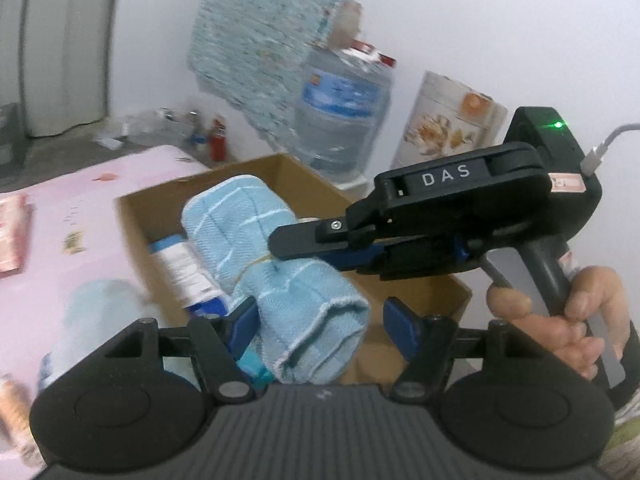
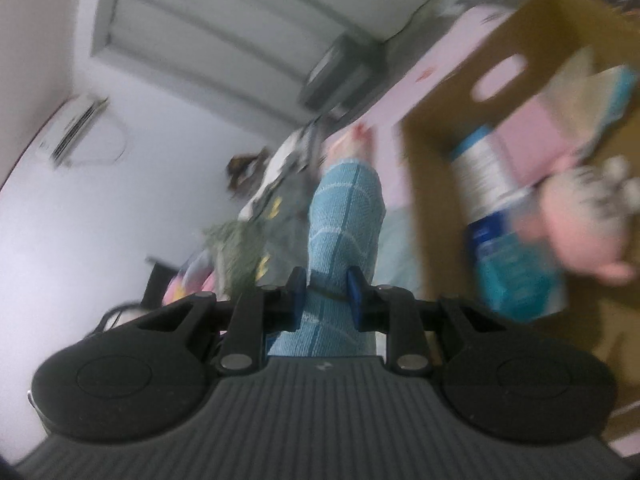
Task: Organize soft objects
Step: 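Lift the blue towel roll and carry it with the right gripper to the box, then release the blue towel roll into the box with the right gripper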
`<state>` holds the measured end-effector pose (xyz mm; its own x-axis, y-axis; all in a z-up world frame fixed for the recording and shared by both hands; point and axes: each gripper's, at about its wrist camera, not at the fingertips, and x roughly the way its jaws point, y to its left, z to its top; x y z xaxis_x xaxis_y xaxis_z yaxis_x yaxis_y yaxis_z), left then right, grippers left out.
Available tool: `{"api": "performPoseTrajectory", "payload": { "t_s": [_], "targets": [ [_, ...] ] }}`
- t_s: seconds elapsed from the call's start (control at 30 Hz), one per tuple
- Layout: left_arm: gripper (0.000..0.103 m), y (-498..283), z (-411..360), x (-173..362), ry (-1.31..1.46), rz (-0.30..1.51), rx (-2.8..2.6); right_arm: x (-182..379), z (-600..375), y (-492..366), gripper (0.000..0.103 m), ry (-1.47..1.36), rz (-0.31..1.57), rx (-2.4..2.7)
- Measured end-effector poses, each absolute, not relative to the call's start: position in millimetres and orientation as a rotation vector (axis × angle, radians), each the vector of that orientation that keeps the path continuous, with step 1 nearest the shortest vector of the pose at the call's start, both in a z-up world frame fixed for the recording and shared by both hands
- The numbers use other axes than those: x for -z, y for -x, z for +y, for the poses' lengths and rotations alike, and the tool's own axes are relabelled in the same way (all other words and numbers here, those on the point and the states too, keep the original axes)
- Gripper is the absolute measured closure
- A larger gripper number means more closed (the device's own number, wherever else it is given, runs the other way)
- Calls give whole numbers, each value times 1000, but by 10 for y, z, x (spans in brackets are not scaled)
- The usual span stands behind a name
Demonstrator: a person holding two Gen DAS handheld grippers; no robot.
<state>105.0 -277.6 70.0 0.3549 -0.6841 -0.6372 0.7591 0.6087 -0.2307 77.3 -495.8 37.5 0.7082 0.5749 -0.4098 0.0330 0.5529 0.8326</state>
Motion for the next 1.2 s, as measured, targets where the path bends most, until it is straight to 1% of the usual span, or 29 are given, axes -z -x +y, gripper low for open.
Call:
{"api": "performPoseTrajectory", "payload": {
  "t_s": [0.13,0.27,0.5,0.67,0.83,1.0,1.2],
  "targets": [
    [35,-1194,-2938,-554,-91,809,949,-233,-5410,-776,83,-923,766,-237],
    [35,-1246,-2910,-485,-102,810,923,-113,-5709,-870,83,-835,825,-126],
    [35,-1351,-2809,-451,-105,813,864,134,-5877,-1229,84,-593,919,17],
    [35,-1416,-2726,-422,-89,816,842,294,-5799,-1494,84,-421,953,116],
    [35,-1424,-2599,-404,-106,799,805,251,-5769,-1481,82,-389,927,143],
    [28,-1397,-2404,-397,-114,784,765,184,-5752,-1449,82,-423,909,143],
    [25,-1376,-2083,-382,-98,781,691,143,-5670,-1616,82,-501,874,64]
  ]
}}
